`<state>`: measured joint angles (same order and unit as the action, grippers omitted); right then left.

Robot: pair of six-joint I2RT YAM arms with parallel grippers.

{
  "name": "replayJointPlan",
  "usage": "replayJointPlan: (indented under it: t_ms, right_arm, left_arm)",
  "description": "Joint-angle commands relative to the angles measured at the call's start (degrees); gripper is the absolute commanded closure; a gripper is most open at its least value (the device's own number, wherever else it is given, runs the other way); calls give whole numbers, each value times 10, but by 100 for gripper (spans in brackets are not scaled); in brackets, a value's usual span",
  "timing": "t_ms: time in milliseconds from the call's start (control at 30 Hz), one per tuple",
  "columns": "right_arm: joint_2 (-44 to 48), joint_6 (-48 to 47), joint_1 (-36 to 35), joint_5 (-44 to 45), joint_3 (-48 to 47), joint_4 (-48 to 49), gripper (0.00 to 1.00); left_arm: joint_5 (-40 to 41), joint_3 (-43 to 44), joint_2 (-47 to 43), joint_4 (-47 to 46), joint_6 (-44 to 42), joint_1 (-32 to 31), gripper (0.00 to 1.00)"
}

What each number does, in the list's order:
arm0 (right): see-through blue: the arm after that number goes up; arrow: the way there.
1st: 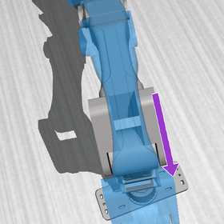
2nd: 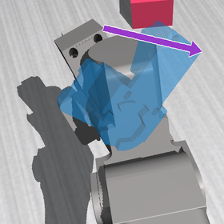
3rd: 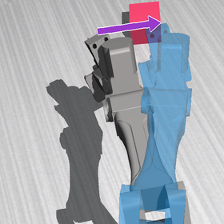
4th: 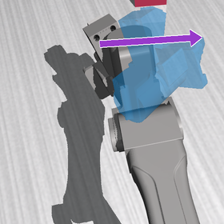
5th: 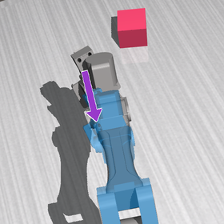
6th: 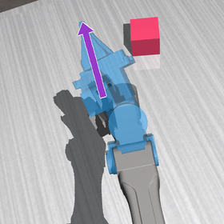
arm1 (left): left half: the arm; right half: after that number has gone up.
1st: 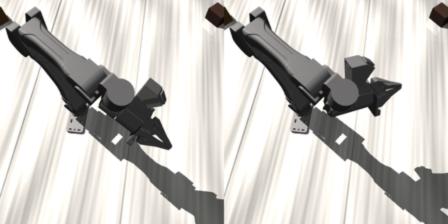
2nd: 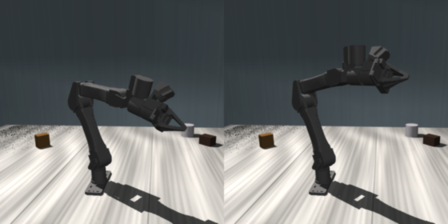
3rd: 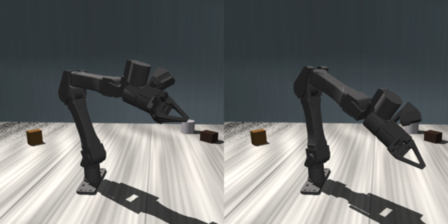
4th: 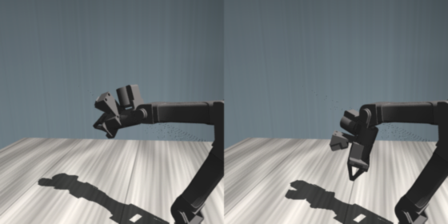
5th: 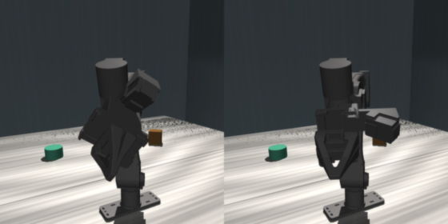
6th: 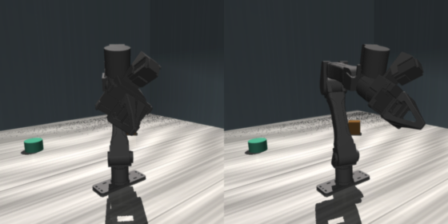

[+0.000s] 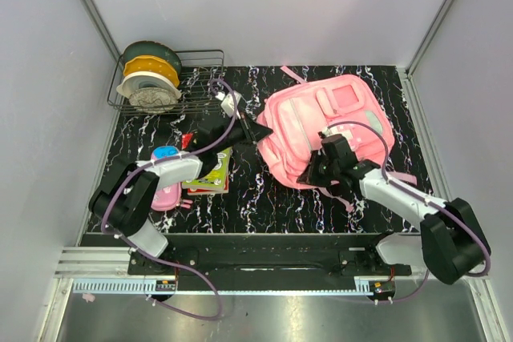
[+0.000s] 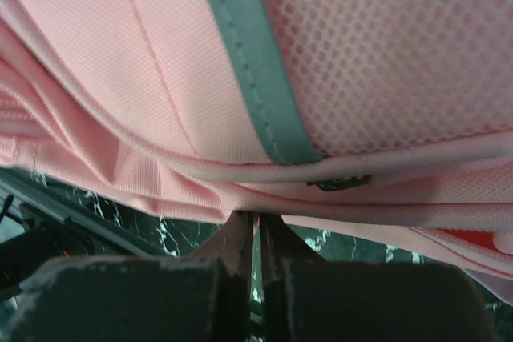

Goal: Pack the student bag
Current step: Unzip the student bag at the center of the board.

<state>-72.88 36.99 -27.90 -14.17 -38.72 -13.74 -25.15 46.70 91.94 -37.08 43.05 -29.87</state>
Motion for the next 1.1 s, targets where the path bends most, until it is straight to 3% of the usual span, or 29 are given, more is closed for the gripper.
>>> replayJointPlan:
  t_ms: [0,67,167,300,367,533,633,733,800,933,1033,1067]
  right_arm:
    - [55,34,-47,81,6,74,100]
    - [61,22,-47,101,-4,47,100]
    - [58,26,-50,-34,1,150,100]
    - [87,33,-51,-102,-21,171,100]
    - [104,47,-51,-126,-22,198,100]
    - [115,-41,-19,-17,-108,16,100]
    - [127,-34,85,-87,-106,4,100]
    - [124,-7,121,-142,-81,33,100]
    - [106,26,76,-175,-72,58,100]
    - [57,56,-79,-103,-79,110,100]
    - [37,93,-99,-112,-66,170,100]
    - [38,88,-99,-99,-70,151,100]
  left_arm:
    - [67,-32,-32,-91,23,-54,100]
    - [77,-46,-37,-102,25,-58,100]
    - [101,-63,-39,-127,25,-69,100]
    - [89,-71,-34,-137,16,-70,99]
    - [85,-84,-34,-139,14,-70,91]
    - [46,-109,-36,-171,18,-69,82]
    - [41,-131,-53,-169,10,-69,85]
    - [51,-151,-64,-182,13,-70,95]
    - [67,-159,-63,-199,33,-71,100]
    - [78,-147,-44,-236,50,-87,100]
    - [87,-139,-43,-238,54,-99,100]
    - [87,-138,-44,-237,55,-103,100]
